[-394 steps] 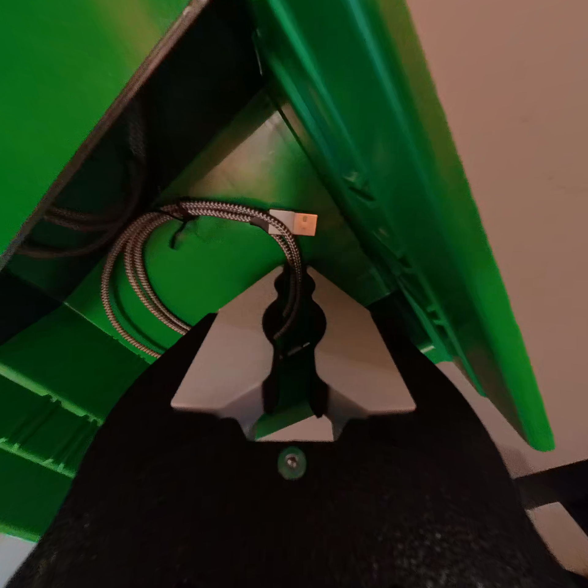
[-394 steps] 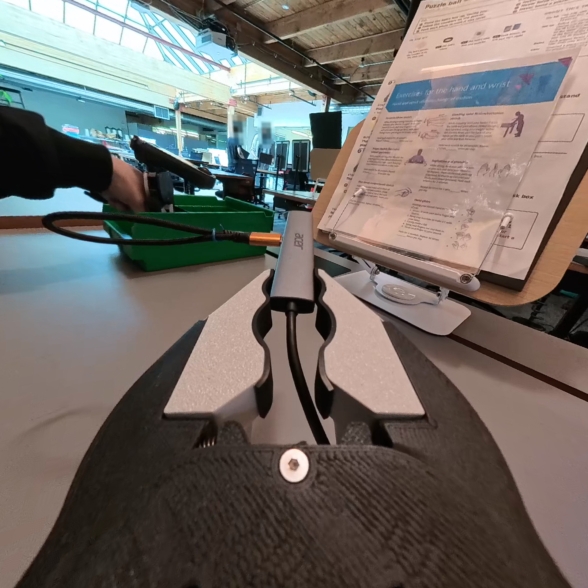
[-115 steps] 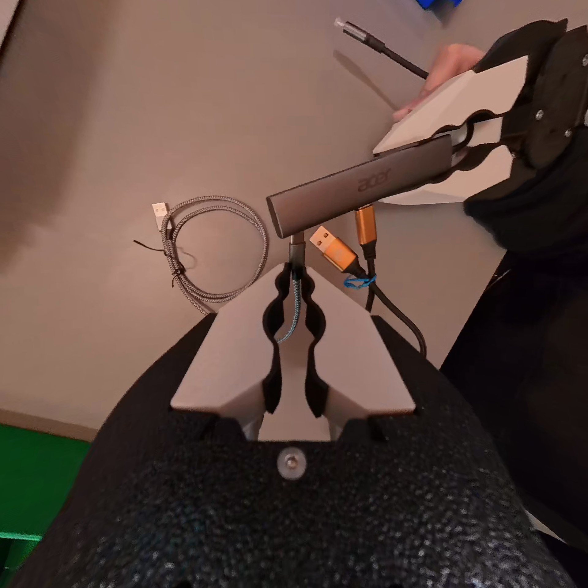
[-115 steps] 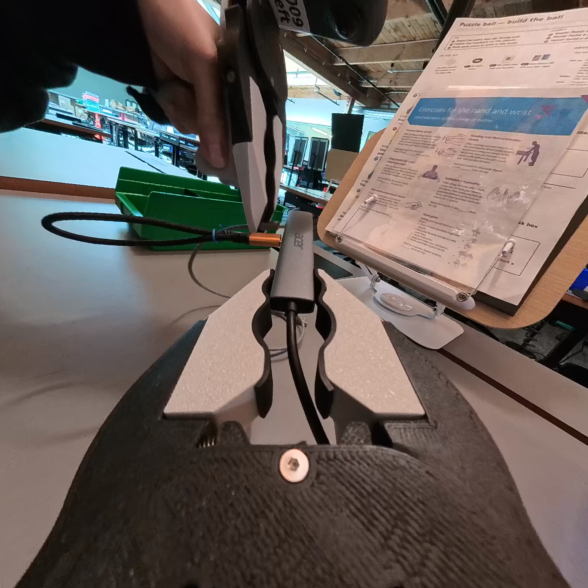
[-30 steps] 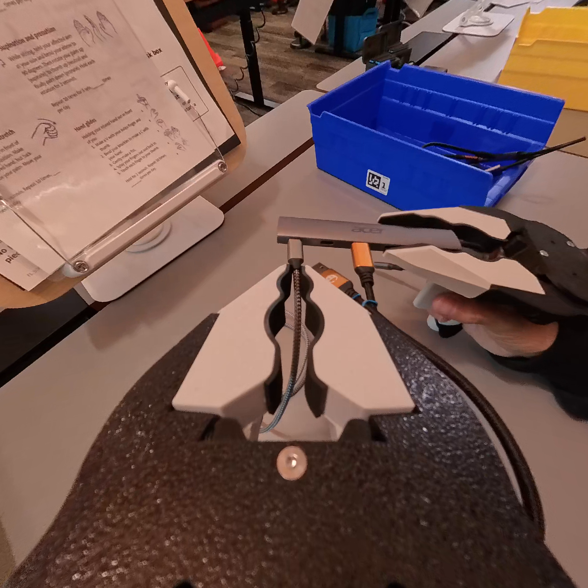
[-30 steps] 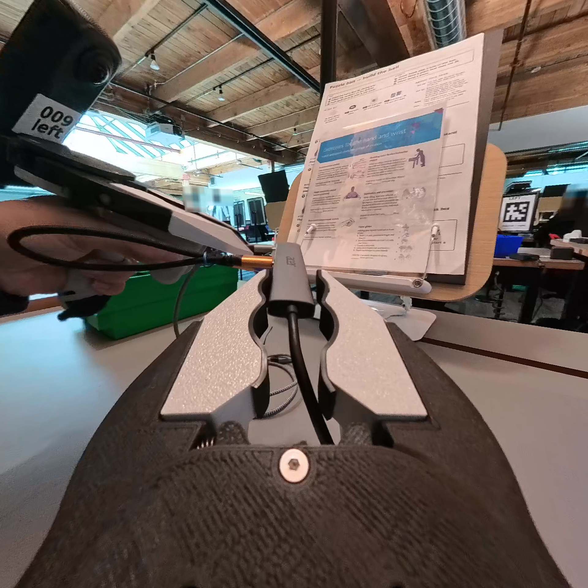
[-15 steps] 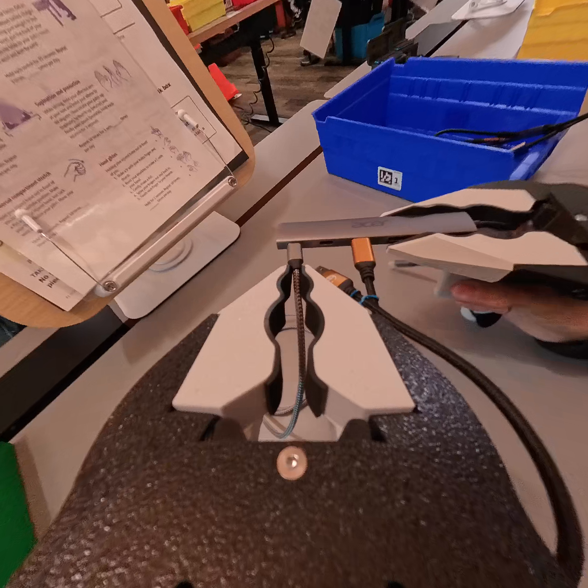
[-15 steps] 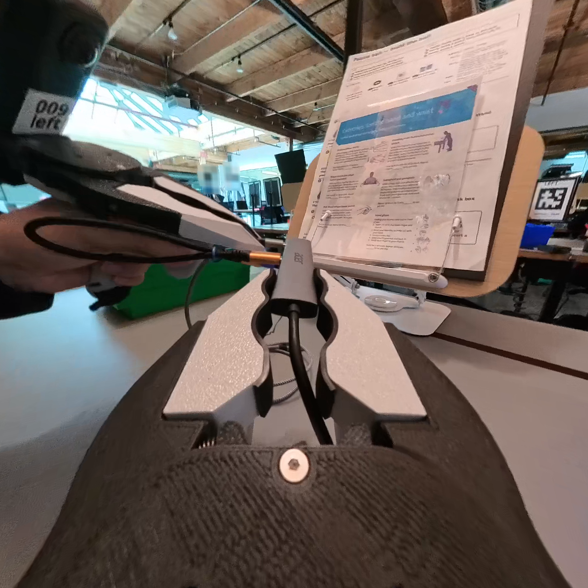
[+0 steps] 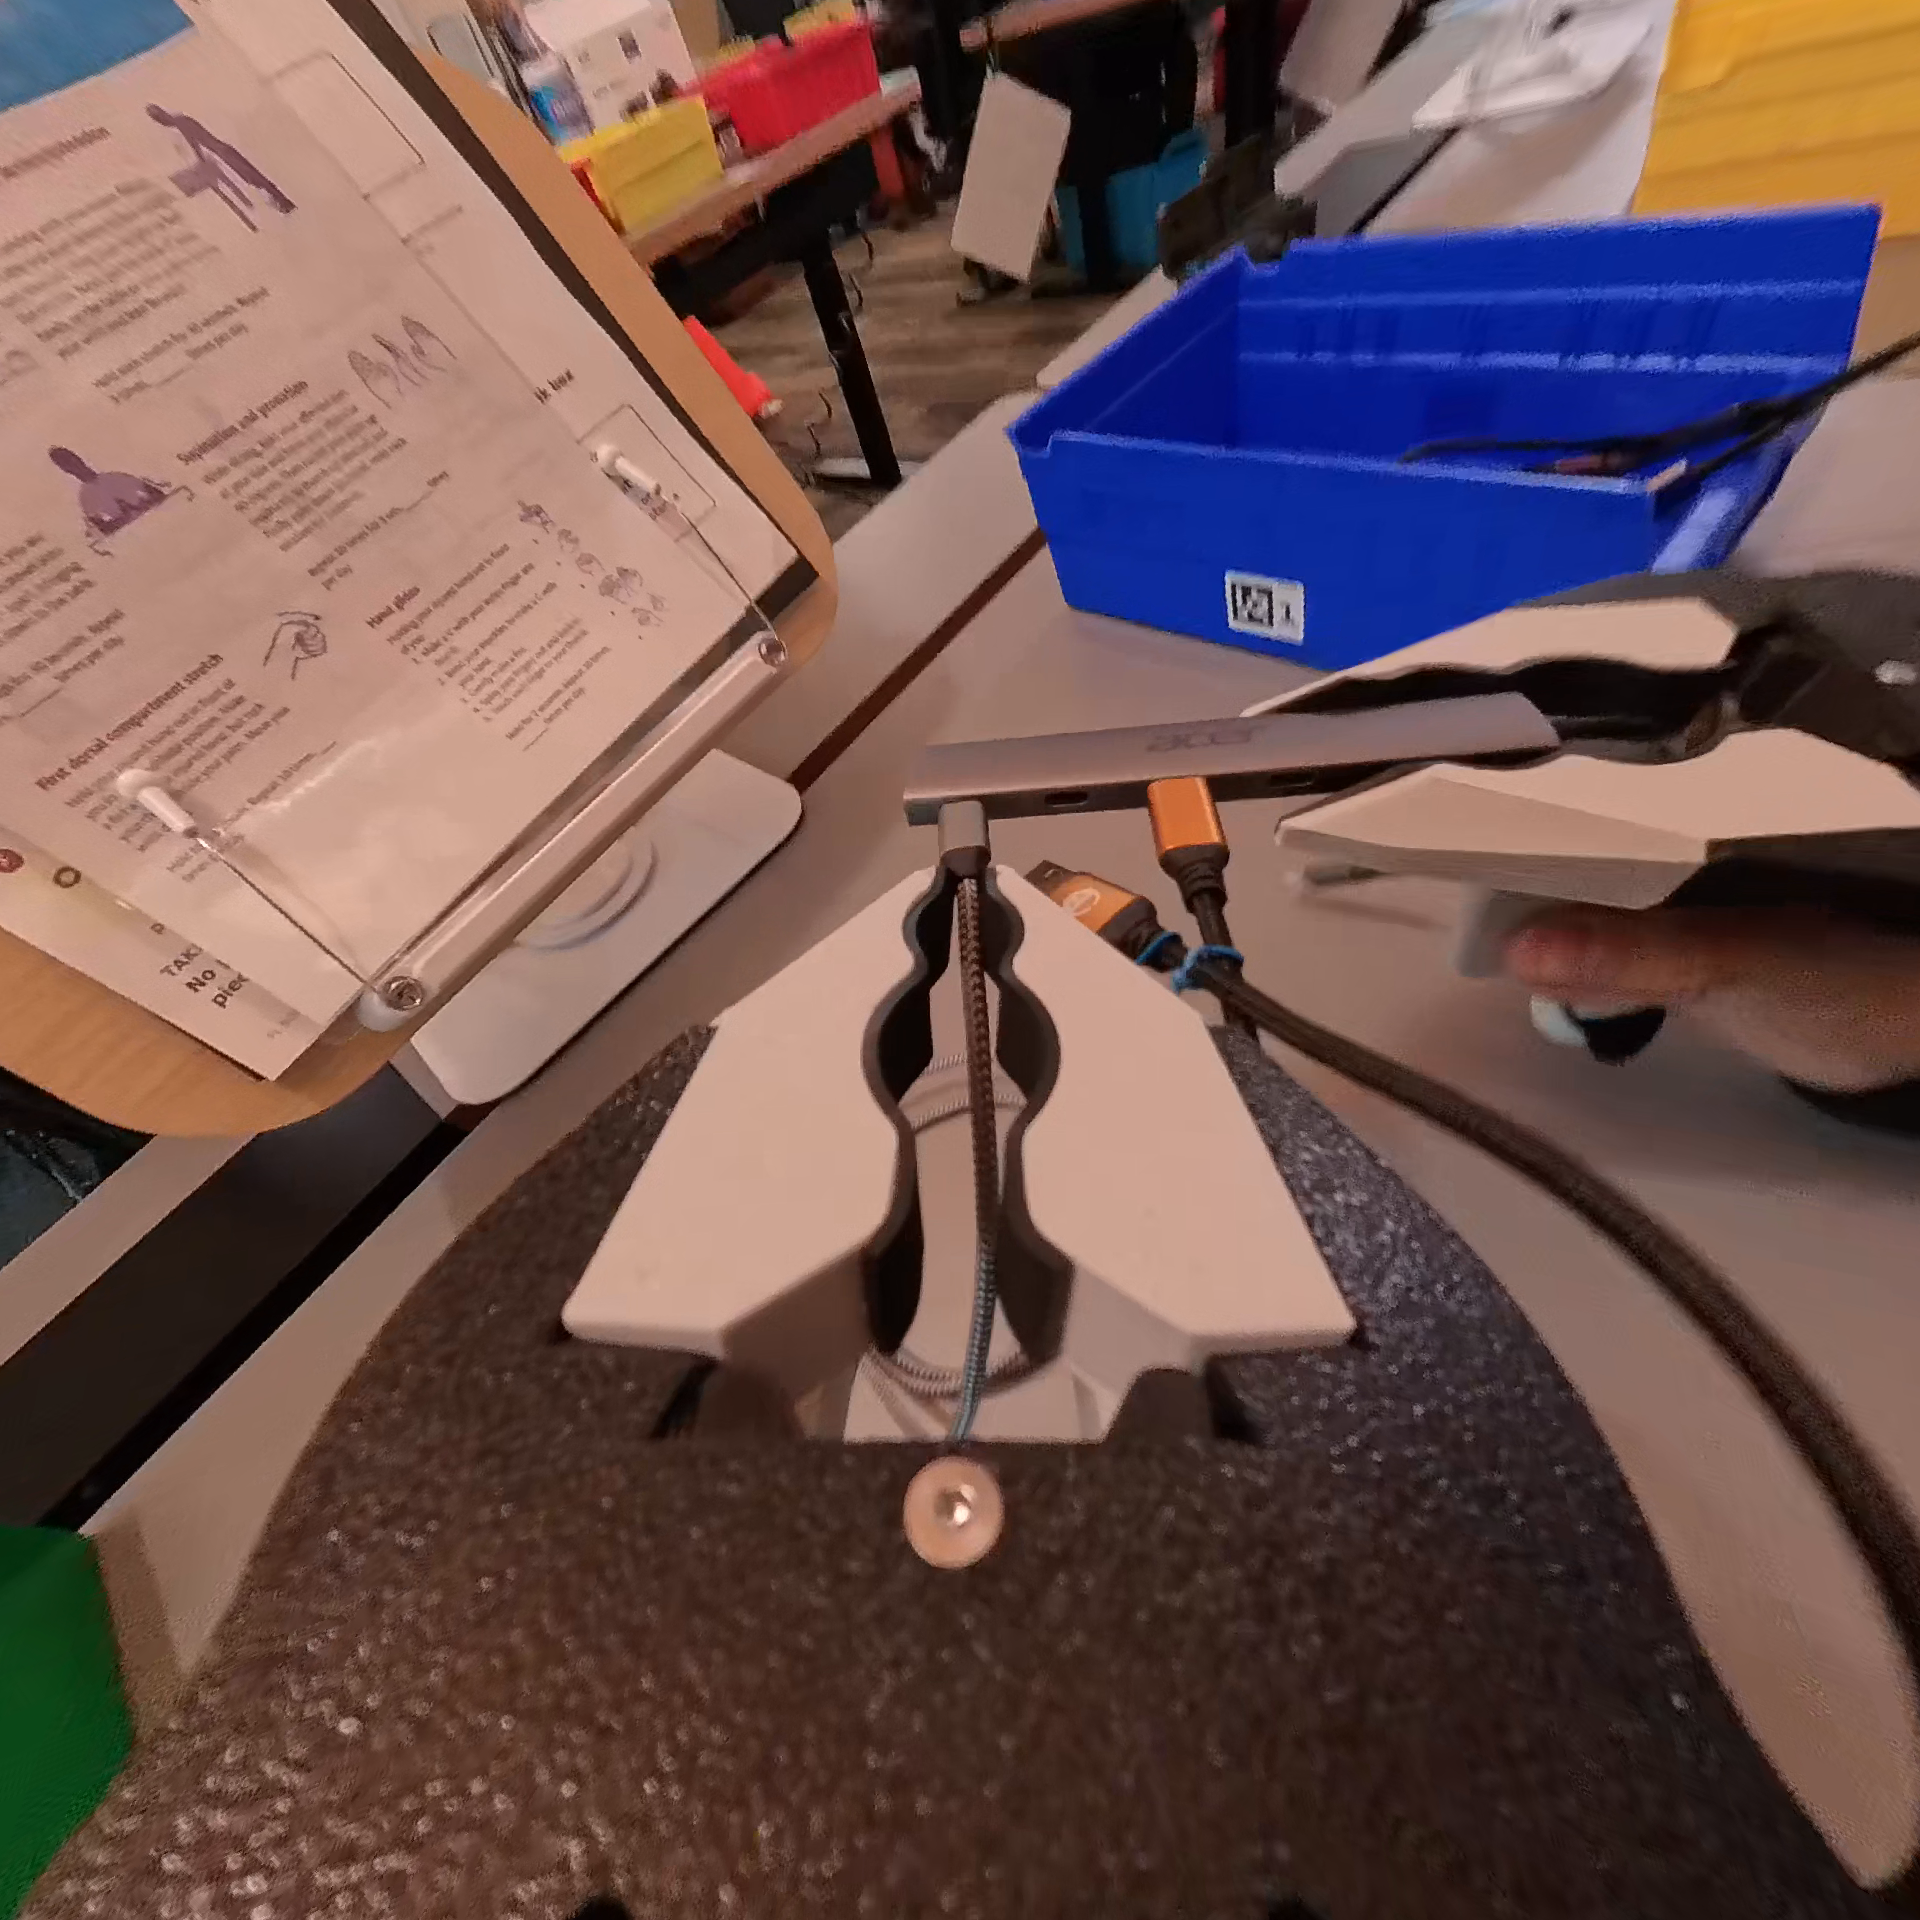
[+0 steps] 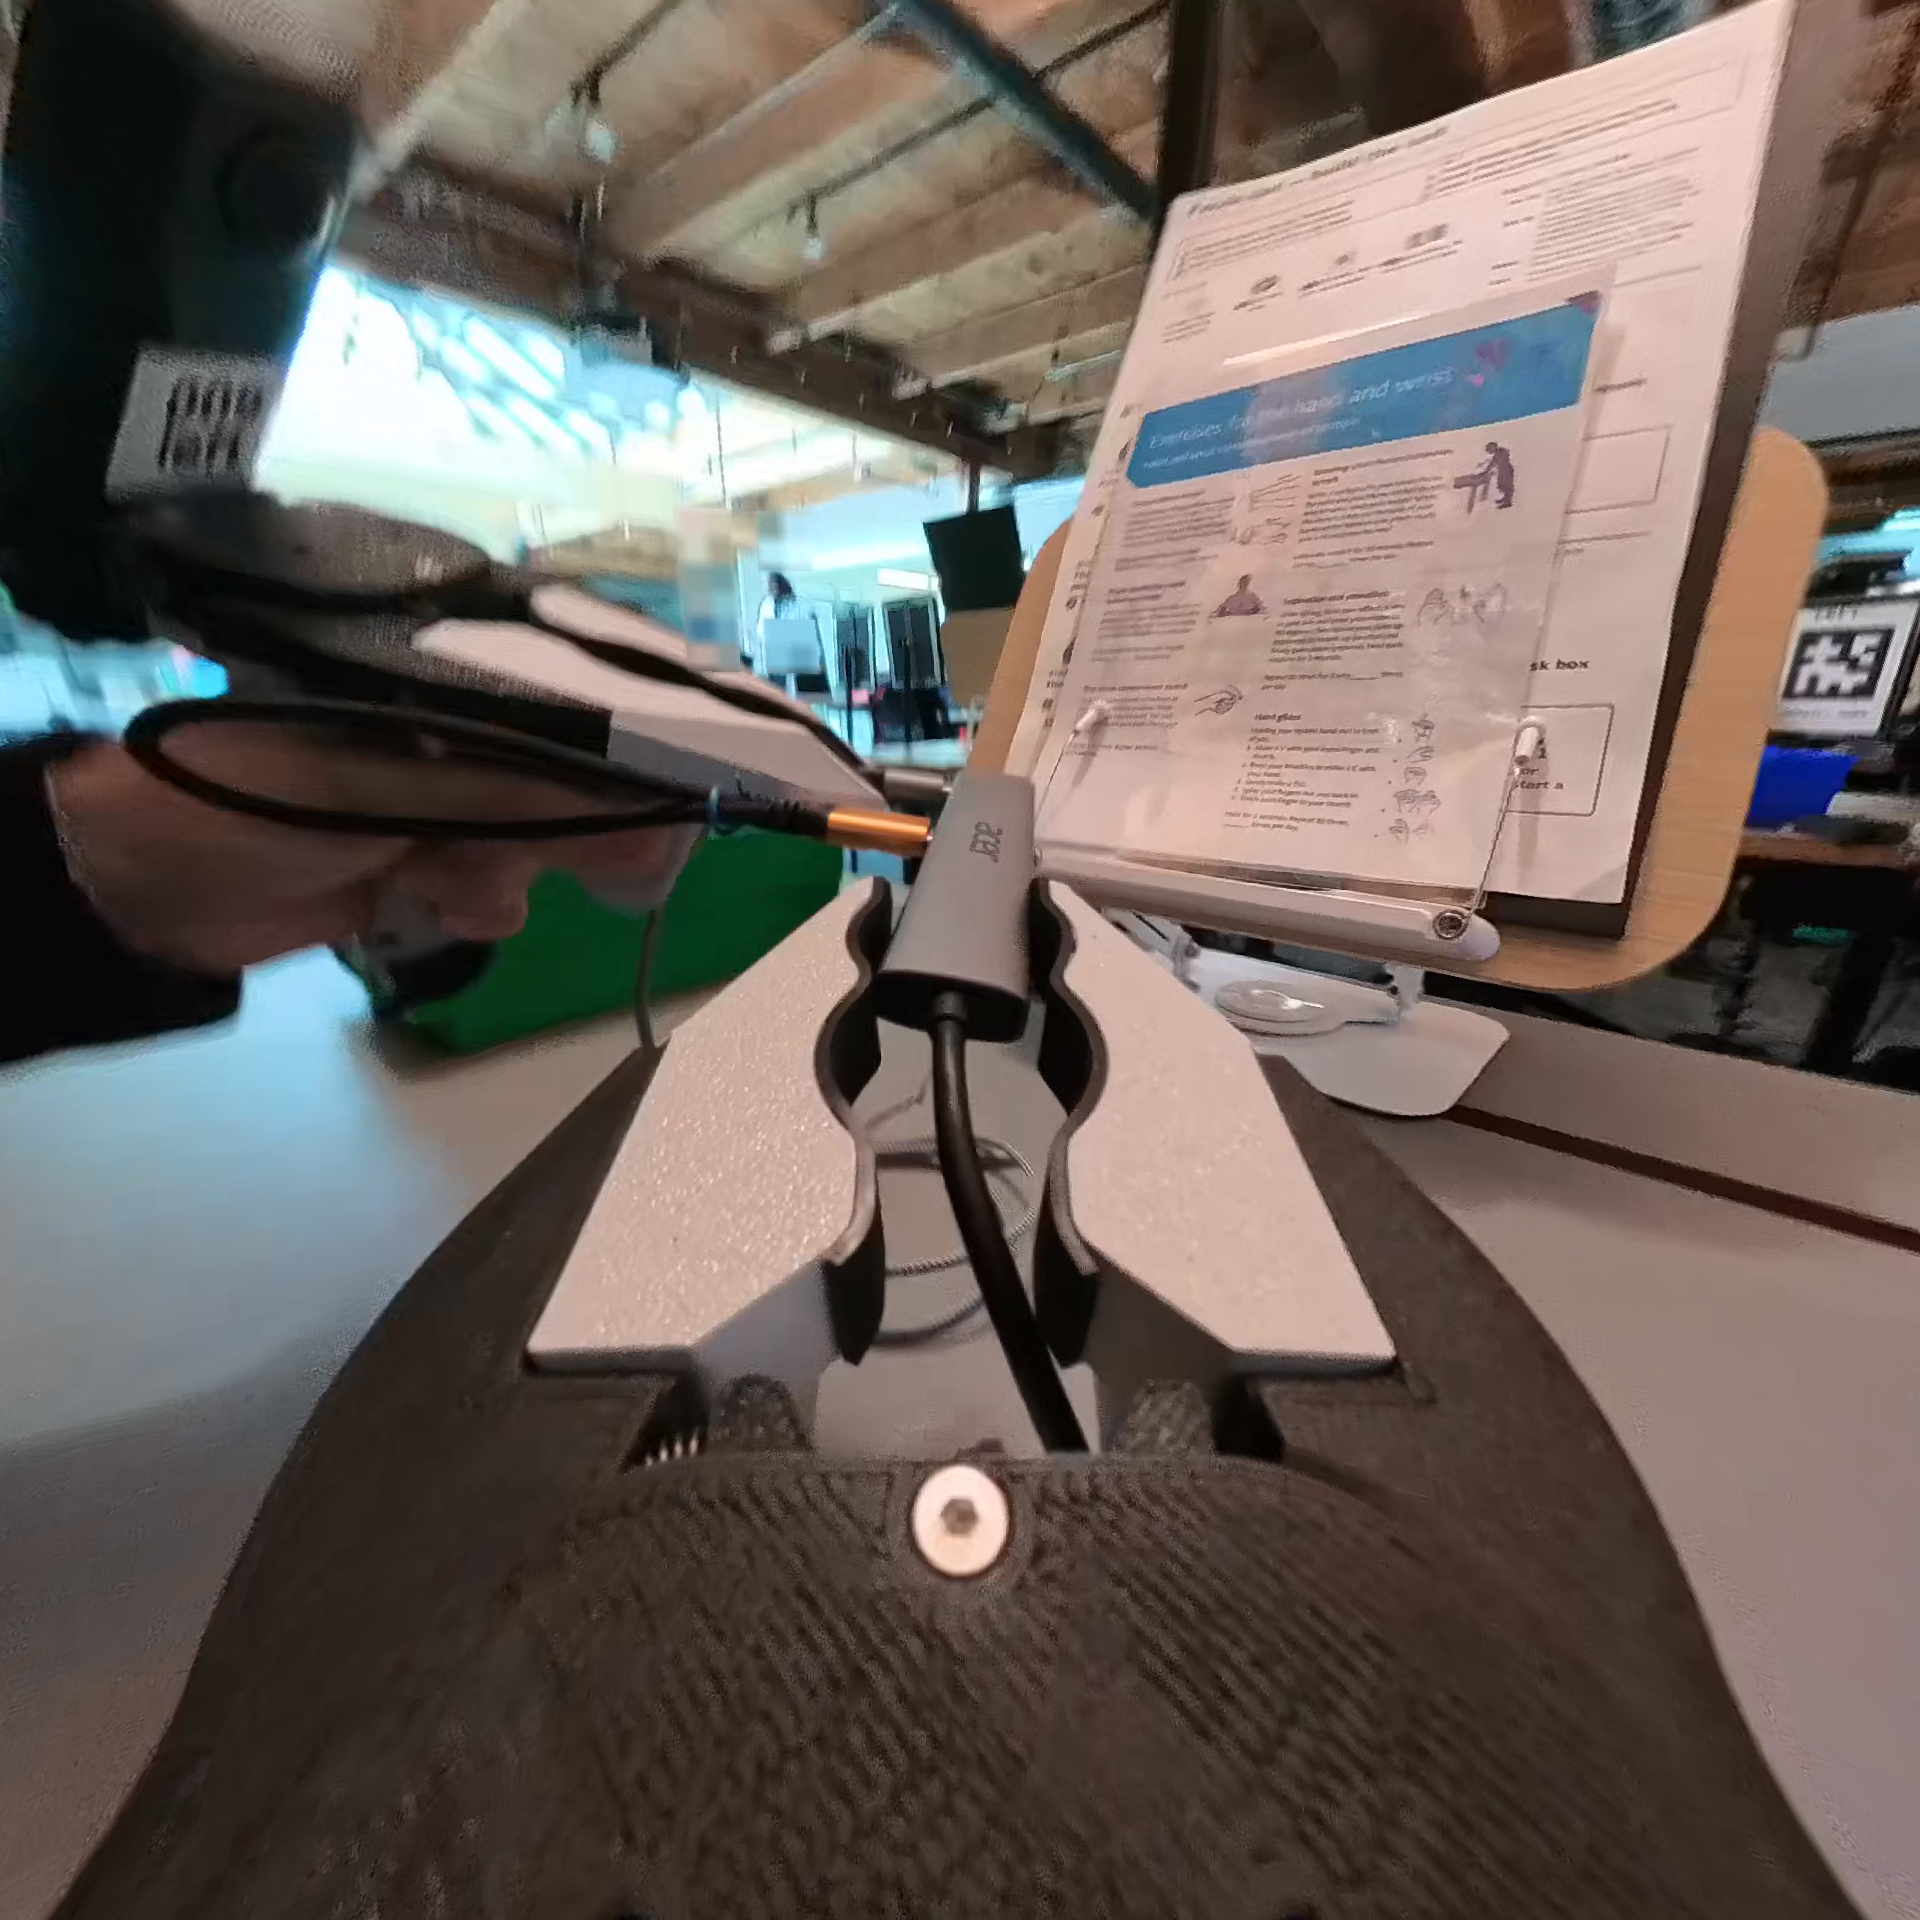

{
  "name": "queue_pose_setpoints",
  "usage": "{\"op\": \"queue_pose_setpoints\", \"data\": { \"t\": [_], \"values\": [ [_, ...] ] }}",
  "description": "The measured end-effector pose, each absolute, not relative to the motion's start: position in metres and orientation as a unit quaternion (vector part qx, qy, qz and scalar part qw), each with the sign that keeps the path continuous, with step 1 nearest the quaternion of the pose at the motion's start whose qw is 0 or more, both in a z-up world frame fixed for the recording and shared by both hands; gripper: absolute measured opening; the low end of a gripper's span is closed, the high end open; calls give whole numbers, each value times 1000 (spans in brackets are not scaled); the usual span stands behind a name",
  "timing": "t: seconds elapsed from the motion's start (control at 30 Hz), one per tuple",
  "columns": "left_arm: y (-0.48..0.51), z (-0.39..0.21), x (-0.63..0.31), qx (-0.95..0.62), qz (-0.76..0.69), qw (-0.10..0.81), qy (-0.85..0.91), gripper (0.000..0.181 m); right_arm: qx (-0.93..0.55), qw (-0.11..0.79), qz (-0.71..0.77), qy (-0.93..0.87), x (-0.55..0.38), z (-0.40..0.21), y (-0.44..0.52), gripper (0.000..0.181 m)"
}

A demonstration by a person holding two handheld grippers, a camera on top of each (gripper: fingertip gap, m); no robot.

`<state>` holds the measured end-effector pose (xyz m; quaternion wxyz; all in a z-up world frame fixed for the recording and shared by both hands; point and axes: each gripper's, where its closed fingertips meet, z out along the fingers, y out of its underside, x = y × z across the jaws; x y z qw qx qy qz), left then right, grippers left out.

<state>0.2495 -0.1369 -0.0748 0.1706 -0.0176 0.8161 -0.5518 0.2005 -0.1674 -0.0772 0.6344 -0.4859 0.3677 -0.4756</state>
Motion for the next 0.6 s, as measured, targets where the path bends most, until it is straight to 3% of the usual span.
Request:
{"op": "queue_pose_setpoints", "data": {
  "t": [0.13, 0.6],
  "values": [
    [-142, -67, 248, -26, -577, 212, 788, 3, -436, 655, -487, 379, 199, -71, -174, 23],
    [-151, -63, 234, -18, -597, 228, 769, 3, -416, 667, -476, 395, 197, -71, -183, 23]
  ]
}}
